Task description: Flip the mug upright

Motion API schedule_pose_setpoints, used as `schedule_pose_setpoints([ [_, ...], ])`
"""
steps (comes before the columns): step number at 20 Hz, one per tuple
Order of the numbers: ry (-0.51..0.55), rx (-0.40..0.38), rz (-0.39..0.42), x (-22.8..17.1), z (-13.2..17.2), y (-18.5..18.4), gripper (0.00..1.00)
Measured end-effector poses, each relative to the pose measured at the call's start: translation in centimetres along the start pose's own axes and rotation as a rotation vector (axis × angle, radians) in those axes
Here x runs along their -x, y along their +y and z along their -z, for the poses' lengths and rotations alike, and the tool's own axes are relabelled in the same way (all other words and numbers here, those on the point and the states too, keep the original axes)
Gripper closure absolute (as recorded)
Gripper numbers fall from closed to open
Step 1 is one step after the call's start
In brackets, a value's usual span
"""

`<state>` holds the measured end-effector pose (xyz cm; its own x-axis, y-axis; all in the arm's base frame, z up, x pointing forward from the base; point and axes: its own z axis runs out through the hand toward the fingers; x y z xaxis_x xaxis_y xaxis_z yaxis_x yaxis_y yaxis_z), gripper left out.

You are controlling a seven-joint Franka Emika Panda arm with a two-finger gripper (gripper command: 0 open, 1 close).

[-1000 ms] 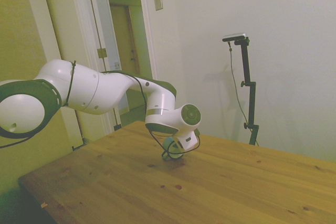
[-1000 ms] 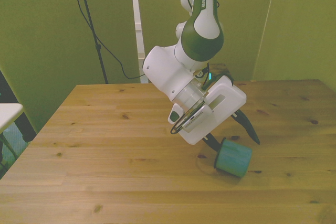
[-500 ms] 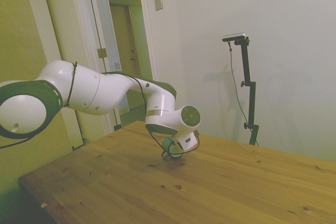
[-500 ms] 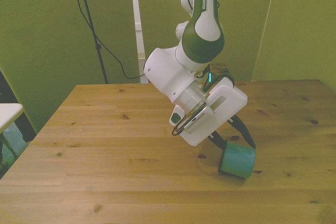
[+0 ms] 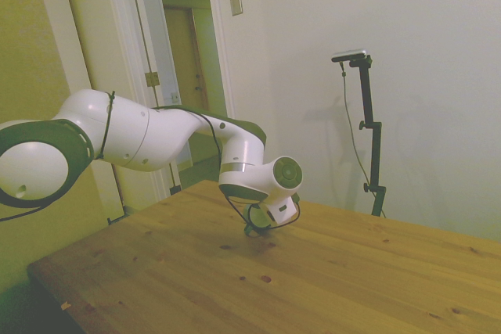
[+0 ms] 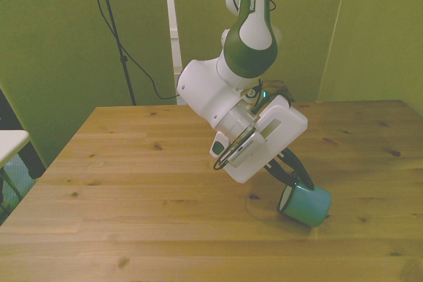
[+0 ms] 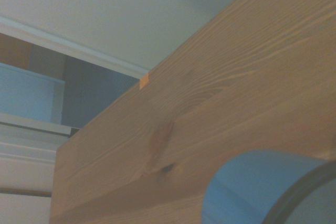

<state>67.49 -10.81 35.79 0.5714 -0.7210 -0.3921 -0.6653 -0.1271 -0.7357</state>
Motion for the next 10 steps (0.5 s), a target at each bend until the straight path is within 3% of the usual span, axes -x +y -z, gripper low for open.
schedule_pose_setpoints([
  [6,0.065,0.000,0.015,-1.4,2.5,-0.4,1.00],
  [10,0.238,0.039,0.120,-0.9,7.4,-2.9,1.00],
])
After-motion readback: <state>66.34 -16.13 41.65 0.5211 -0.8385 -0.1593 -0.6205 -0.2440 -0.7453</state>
